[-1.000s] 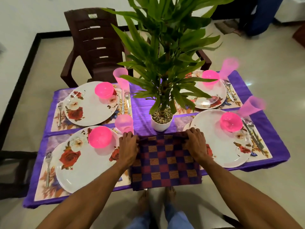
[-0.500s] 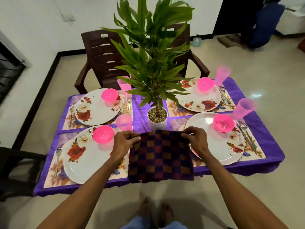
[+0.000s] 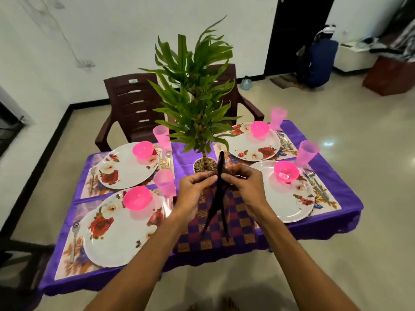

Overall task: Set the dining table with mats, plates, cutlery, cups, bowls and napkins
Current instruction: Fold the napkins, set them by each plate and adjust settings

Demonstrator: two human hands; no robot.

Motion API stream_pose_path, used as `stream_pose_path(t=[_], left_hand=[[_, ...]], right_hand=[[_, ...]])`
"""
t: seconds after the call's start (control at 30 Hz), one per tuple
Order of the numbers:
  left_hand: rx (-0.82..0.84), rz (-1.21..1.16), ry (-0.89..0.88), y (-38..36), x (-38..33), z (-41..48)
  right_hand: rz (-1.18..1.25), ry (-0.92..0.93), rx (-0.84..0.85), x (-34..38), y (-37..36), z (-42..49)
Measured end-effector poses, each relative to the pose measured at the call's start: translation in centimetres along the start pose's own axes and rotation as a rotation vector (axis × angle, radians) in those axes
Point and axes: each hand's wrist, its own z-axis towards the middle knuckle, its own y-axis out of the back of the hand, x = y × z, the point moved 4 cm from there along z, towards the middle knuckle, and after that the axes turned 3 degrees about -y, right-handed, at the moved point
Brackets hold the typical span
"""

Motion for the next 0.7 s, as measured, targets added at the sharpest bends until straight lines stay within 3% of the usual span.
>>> stream_pose_path(t=[0.13,0.37,0.47,0.53,0.7], left_hand=[[0.025,-0.161,0.031,-2.3,-1.3,-0.5],[0.103,-0.042,-0.051,-2.0,-2.1,-0.9],[0.059,-0.037,-0.042,-0.1,-2.5,-0.7],[0.094,-0.038,-0.032,1.1,-3.1,-0.5],[0.160,-0.113,-0.017,3.1,-5.0,-0.4]], right_hand=[[-0.016,0.097,0.036,2.2,-0.7,-1.7],[-0.155,0.173,0.155,3.2,-0.4,-2.9],[-0.039,0.189,-0.092,3.8,2.3,-2.4],[-0.101,0.145,-0.189,2.9,4.5,-1.4],[-0.028,-0.157,0.361,-1.9,2.5,-0.8]])
